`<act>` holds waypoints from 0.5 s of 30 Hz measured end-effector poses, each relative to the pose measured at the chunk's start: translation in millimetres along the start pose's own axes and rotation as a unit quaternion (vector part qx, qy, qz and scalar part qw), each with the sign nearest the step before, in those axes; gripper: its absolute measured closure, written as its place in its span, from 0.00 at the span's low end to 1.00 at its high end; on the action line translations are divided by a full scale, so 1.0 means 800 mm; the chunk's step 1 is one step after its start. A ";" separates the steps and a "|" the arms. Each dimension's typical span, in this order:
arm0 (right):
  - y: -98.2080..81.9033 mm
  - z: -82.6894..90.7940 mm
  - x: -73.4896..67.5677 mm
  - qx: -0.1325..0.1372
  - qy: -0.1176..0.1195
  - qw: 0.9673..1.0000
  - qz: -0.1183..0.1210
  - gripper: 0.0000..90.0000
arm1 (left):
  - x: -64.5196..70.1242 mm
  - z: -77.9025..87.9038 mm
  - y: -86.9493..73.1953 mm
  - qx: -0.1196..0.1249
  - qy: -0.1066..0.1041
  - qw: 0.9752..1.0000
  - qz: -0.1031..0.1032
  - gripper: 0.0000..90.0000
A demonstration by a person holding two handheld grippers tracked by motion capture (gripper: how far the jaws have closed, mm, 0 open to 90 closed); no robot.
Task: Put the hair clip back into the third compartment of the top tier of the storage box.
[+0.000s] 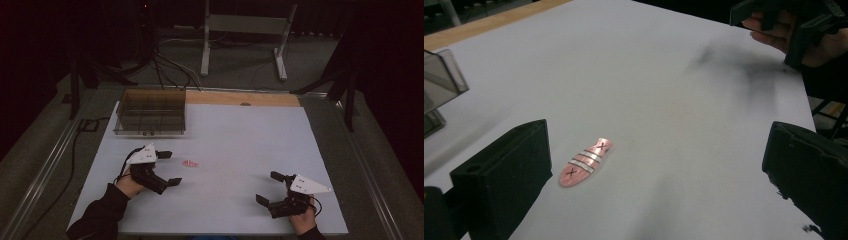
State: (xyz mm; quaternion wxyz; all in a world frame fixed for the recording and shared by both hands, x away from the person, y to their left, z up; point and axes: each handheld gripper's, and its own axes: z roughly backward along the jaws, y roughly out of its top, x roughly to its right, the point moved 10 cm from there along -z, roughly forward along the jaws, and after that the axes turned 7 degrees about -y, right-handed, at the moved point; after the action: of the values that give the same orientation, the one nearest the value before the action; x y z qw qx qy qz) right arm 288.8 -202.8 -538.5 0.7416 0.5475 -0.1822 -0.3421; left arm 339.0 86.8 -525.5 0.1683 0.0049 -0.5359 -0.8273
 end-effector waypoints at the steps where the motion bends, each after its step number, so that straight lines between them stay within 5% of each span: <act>1: 0.000 0.000 0.000 0.000 0.000 1.000 0.000 0.00 | -0.001 -0.003 -0.001 -0.001 -0.001 1.000 0.000 0.01; 15: -0.001 0.001 0.000 -0.002 0.000 1.000 0.002 0.00 | -0.009 -0.036 -0.009 -0.025 -0.008 1.000 0.001 0.01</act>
State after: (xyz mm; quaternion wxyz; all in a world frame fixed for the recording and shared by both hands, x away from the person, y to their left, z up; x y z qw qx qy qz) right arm 288.3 -203.1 -538.9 0.7434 0.5456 -0.1825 -0.3411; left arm 348.9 65.8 -545.7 0.1649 -0.0060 -0.5164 -0.8403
